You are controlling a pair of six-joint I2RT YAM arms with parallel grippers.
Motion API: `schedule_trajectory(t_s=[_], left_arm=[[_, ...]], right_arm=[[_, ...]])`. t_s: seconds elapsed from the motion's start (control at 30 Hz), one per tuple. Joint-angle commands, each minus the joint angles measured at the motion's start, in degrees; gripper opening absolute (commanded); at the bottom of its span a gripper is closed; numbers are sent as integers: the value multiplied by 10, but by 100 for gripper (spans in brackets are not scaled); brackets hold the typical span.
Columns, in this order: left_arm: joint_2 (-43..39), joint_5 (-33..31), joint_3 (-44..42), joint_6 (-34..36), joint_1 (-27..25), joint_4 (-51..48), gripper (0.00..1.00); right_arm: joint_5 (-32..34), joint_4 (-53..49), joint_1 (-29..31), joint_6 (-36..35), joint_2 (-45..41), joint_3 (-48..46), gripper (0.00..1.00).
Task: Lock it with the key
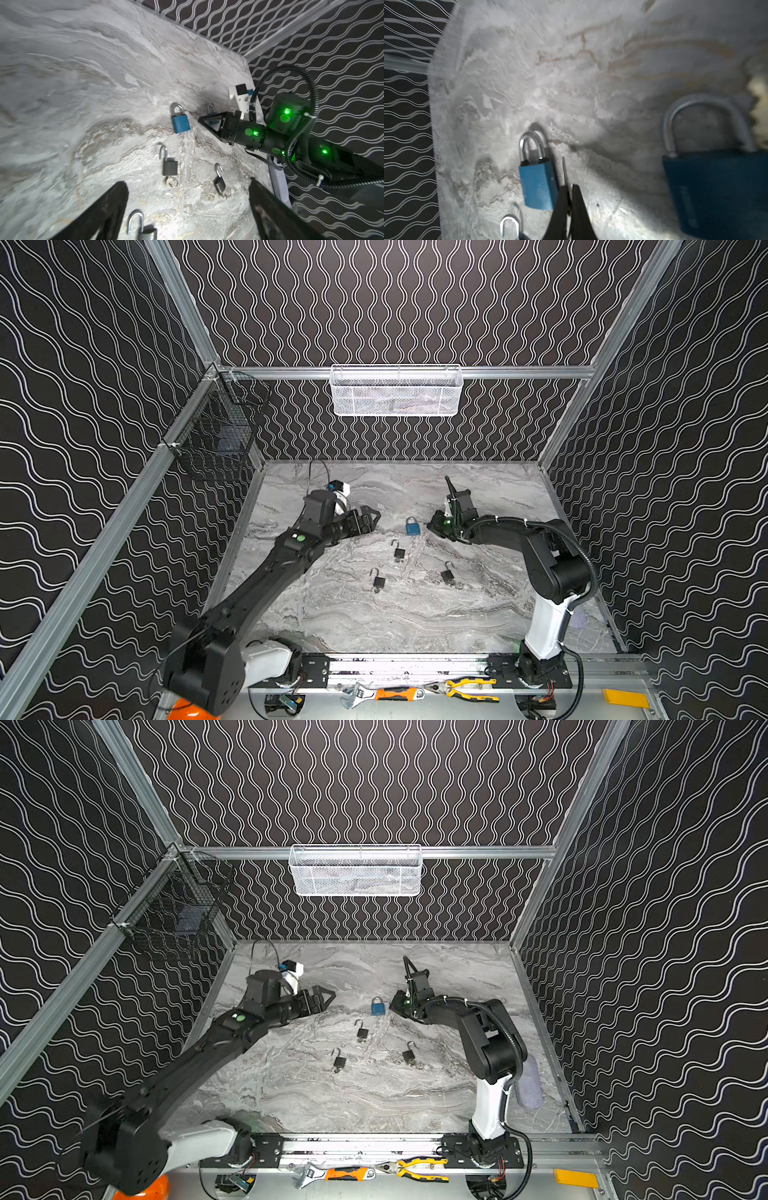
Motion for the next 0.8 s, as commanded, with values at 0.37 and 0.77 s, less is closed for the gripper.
schedule_trajectory(t_s=[0.37,0.77], left_arm=[[-117,-99,-90,-39,1,3,99],[-138,-116,-103,-26,1,-7,99]], right_arm=[[12,9,8,20,19,9,14],[21,15,13,29,-9,-18,44]])
